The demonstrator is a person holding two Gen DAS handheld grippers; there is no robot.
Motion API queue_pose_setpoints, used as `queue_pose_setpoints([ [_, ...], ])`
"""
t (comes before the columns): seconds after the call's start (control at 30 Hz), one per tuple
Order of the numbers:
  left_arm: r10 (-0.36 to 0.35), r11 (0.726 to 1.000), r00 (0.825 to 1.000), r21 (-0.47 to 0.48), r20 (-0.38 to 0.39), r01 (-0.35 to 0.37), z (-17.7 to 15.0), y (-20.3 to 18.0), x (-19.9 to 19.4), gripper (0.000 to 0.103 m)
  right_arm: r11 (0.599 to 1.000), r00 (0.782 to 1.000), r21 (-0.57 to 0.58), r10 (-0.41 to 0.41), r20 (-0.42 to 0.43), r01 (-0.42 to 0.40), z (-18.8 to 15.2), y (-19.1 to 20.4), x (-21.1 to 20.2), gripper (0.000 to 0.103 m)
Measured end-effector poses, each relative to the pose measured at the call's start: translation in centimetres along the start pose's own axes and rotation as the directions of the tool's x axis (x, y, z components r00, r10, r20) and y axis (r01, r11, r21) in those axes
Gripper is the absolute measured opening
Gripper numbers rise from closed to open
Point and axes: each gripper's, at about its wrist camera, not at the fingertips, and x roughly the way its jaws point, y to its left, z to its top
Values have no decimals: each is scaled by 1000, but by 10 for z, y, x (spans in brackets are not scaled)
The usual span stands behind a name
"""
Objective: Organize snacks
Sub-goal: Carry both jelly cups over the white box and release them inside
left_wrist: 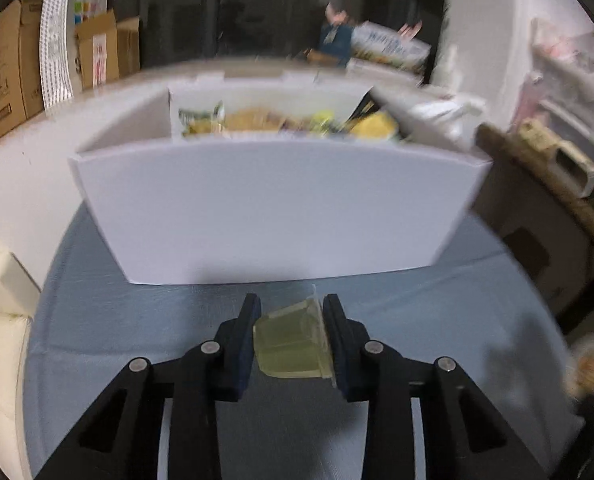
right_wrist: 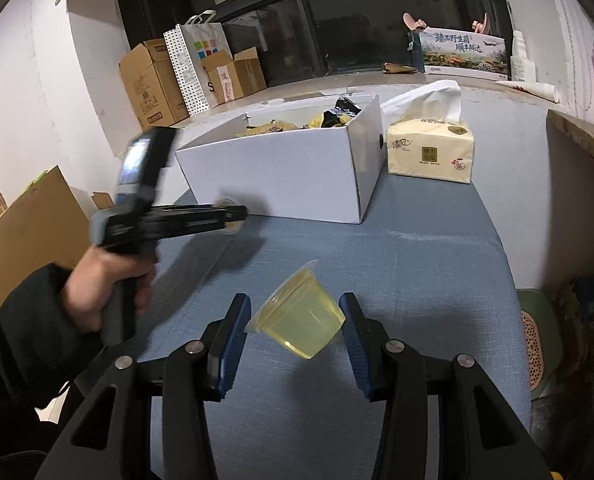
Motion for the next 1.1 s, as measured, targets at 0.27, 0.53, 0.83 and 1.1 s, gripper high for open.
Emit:
queue_pose_setpoints([
  [0.27, -80, 997, 979, 5, 188, 80, 24, 12, -98, 36, 999, 998, -19, 52, 24, -51, 25, 18, 9, 50],
  [0.53, -57, 998, 965, 4, 257, 58, 110, 42, -98, 36, 995, 994, -71, 79, 81, -73, 114, 33, 32, 50],
  [0.83, 1, 1000, 987, 1, 162, -1, 172, 64, -16, 37, 997, 996, -67, 51, 70, -46, 213, 22, 98, 50],
  [1.1, 9, 998, 993, -63, 122, -1, 161, 82, -11, 103, 1000, 999, -18, 26, 40, -25, 221, 6, 124, 103],
])
